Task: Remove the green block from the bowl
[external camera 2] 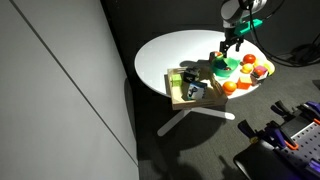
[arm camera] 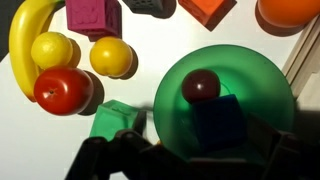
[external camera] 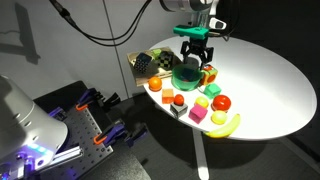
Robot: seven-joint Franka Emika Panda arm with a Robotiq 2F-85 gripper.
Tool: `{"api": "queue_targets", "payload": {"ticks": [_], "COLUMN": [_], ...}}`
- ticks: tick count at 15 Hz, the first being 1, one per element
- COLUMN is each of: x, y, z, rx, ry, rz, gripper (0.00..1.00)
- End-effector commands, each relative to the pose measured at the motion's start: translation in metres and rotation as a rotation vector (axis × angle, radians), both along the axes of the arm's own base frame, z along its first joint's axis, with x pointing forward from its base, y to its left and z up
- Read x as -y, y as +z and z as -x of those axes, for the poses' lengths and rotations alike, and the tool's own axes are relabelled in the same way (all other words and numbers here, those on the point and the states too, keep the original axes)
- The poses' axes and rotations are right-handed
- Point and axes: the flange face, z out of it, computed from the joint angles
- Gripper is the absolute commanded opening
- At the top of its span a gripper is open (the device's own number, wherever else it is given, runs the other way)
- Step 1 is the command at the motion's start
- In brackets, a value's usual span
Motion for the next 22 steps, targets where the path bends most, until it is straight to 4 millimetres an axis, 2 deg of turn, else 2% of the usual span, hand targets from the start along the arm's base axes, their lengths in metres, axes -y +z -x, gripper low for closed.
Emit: {"api": "queue_targets", "payload": {"ticks": [1,5,8,22], "x": [-0.012,-0.030,-0.037,-0.039], "y": [-0.001,-0.003,-0.004,-0.013], "z": [-0.001,-0.004,-0.007,-0.006], "rx": [-0.003,0.003,0.005,0.002], "ry": [0.026,0.048,0.055,0.062], "rz": [0.019,0.016,0.017,-0.010], "gripper": [1.00,1.00,1.00,1.00]}}
